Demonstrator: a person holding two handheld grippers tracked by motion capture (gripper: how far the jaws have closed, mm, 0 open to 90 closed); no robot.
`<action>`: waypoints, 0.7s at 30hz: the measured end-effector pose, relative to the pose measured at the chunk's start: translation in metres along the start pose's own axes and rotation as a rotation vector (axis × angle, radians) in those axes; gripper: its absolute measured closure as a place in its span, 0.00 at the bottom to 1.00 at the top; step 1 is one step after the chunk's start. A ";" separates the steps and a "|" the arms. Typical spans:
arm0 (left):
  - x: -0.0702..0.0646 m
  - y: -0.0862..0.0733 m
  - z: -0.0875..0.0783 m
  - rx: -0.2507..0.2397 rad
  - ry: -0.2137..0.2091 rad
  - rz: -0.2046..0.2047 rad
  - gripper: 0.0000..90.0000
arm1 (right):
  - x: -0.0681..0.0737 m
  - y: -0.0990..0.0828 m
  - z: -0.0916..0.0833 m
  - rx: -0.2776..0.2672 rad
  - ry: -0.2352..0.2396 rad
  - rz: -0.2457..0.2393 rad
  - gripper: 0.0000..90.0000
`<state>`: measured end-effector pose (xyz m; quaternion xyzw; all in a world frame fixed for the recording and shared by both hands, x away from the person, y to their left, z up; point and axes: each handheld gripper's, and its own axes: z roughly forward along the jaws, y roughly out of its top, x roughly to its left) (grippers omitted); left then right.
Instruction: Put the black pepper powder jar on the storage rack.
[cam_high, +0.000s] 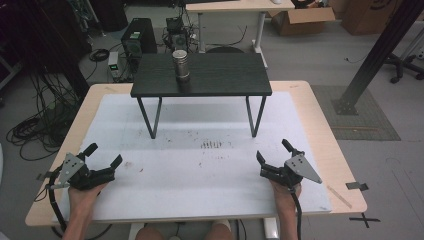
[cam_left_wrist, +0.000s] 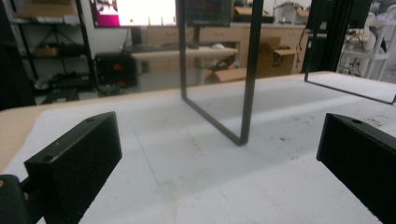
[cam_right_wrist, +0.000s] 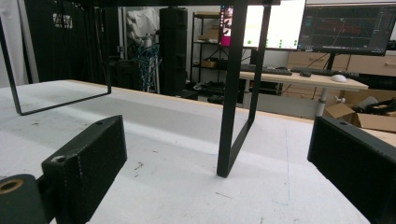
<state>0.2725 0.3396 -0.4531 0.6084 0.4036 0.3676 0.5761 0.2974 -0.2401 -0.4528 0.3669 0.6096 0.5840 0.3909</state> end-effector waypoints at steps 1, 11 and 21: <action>0.000 -0.001 -0.001 -0.012 0.001 0.001 0.00 | 0.000 0.000 0.000 0.000 0.000 0.000 0.05; -0.001 -0.002 -0.004 -0.044 0.003 0.012 0.00 | 0.000 0.000 0.000 0.001 -0.001 -0.001 0.05; -0.002 -0.003 -0.004 -0.047 0.004 0.013 0.00 | 0.000 0.000 0.000 0.002 -0.004 -0.002 0.05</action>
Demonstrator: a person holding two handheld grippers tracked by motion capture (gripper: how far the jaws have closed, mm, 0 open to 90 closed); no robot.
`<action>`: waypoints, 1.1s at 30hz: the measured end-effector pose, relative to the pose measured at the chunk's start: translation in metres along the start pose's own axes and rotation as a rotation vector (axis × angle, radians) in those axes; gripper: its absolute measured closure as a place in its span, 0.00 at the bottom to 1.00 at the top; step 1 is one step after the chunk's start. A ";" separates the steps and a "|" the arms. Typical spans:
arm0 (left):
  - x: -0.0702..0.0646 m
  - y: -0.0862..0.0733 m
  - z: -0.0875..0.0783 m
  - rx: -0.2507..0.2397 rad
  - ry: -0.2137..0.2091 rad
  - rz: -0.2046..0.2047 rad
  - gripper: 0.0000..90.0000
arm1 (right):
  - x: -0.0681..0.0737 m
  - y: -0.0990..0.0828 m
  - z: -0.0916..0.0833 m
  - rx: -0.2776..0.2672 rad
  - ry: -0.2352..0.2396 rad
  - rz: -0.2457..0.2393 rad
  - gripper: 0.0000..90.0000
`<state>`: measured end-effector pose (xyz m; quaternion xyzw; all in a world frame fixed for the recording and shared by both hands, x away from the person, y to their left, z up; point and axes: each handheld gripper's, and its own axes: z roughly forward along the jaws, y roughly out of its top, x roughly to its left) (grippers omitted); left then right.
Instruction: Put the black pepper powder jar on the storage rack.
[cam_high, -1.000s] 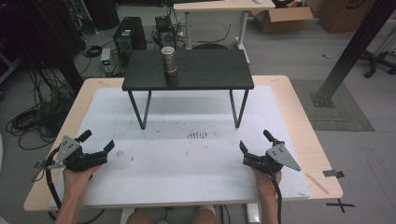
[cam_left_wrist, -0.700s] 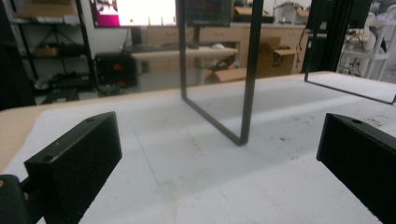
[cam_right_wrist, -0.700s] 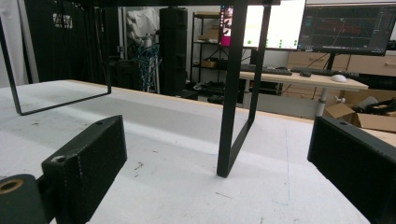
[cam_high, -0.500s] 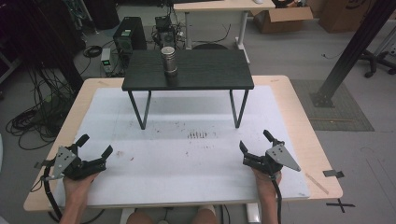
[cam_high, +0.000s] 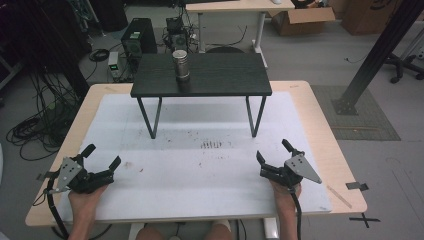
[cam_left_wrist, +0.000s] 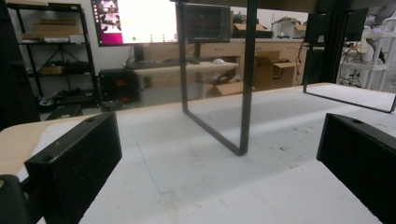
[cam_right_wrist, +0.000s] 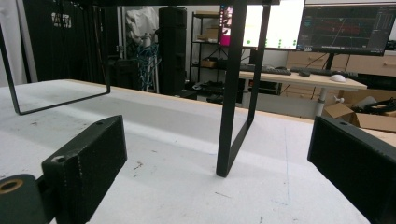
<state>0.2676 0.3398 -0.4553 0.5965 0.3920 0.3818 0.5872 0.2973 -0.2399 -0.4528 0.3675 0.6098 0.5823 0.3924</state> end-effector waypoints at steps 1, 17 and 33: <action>0.000 0.000 0.000 -0.001 0.000 -0.001 0.00 | 0.000 0.000 0.000 0.000 0.000 0.000 0.05; 0.000 0.000 0.000 -0.002 0.002 -0.001 0.00 | 0.000 0.000 0.000 -0.004 -0.004 0.000 0.05; 0.000 0.000 0.000 0.001 0.003 -0.001 0.00 | 0.000 0.000 -0.001 -0.004 -0.008 0.002 0.05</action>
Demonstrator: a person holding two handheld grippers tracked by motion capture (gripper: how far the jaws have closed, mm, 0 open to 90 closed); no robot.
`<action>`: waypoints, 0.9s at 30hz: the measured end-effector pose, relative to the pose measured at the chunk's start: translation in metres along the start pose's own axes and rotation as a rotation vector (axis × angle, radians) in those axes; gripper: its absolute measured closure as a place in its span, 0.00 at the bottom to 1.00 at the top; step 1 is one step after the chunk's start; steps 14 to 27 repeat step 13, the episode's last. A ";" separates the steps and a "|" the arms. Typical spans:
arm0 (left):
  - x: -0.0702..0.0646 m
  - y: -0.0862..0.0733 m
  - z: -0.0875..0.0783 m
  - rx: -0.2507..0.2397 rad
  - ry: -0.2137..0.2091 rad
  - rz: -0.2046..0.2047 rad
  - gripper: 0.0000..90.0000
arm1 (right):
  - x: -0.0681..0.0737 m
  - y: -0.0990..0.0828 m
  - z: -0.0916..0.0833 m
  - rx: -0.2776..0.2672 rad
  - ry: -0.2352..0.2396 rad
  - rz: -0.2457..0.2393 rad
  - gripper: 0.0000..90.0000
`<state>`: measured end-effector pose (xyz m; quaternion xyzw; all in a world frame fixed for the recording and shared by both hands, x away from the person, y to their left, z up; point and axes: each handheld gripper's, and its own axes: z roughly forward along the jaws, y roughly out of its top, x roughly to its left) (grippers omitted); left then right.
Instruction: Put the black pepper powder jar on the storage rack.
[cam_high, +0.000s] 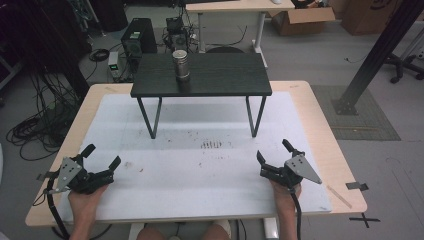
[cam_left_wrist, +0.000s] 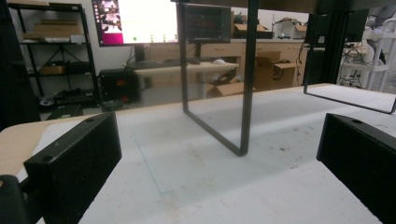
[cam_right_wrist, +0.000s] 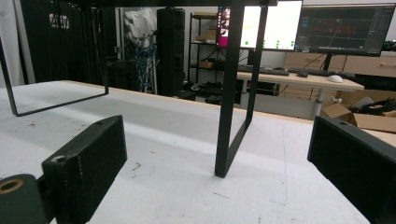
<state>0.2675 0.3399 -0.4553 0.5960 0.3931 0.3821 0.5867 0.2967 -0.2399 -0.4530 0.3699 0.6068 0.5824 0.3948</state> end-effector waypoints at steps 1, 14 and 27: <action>0.000 0.000 0.000 0.000 0.000 0.000 0.00 | 0.000 0.000 0.000 0.000 0.000 0.000 0.05; 0.000 0.000 0.000 -0.002 0.002 -0.002 0.00 | 0.000 0.000 0.000 -0.001 0.000 0.001 0.05; 0.000 0.000 0.000 -0.002 0.002 -0.002 0.00 | 0.000 0.000 0.000 -0.001 0.000 0.001 0.05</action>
